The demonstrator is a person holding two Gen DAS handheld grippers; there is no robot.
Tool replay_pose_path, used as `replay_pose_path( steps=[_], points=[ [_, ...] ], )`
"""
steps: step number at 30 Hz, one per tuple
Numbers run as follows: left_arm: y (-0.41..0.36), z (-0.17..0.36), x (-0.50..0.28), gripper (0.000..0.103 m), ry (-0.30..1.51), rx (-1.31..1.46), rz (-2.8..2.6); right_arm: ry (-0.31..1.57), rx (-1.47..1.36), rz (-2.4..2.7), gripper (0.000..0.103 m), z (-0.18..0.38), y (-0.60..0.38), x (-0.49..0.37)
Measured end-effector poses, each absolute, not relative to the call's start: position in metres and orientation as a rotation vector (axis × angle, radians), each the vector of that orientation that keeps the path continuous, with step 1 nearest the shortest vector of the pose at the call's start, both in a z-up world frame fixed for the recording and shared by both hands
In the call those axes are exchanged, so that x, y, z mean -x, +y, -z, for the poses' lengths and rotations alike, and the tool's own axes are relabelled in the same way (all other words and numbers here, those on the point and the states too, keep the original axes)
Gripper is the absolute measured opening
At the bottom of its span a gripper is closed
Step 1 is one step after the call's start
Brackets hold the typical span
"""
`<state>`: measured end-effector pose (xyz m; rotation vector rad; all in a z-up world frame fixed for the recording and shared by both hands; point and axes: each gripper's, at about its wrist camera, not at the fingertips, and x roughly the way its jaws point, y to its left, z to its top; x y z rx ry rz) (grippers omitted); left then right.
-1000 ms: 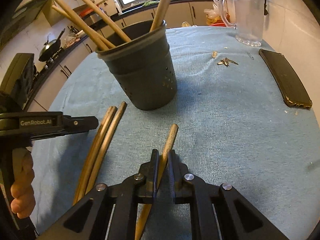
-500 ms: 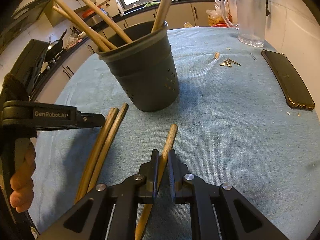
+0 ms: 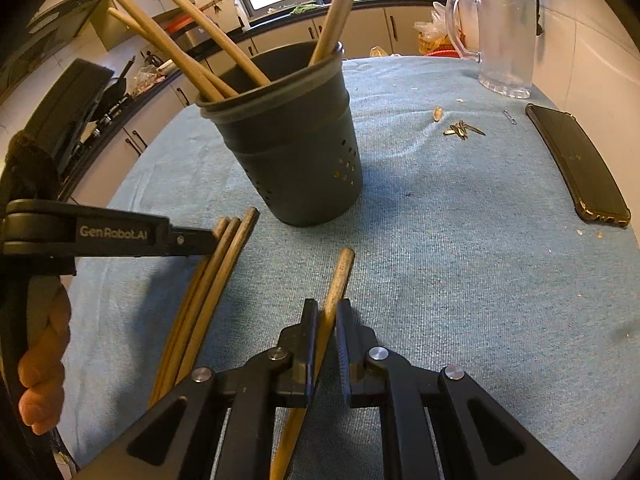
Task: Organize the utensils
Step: 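Close the right gripper on a loose chopstick while the left gripper grasps another, then lift both held chopsticks upright off the cloth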
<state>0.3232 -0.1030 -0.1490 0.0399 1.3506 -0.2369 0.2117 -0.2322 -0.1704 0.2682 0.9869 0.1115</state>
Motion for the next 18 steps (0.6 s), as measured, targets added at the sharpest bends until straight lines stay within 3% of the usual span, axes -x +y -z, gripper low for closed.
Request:
replay_pose_path(
  steps=[9,18],
  points=[
    [-0.092,0.151,-0.332,0.009,1.337,-0.064,0.211,1.044,-0.245,-0.093,0.013,0.166,-0.227,-0.226],
    [-0.091,0.152,-0.291,0.007,1.281,-0.125,0.203,1.071,-0.080,-0.088,0.012,0.161,-0.197,-0.232]
  ],
)
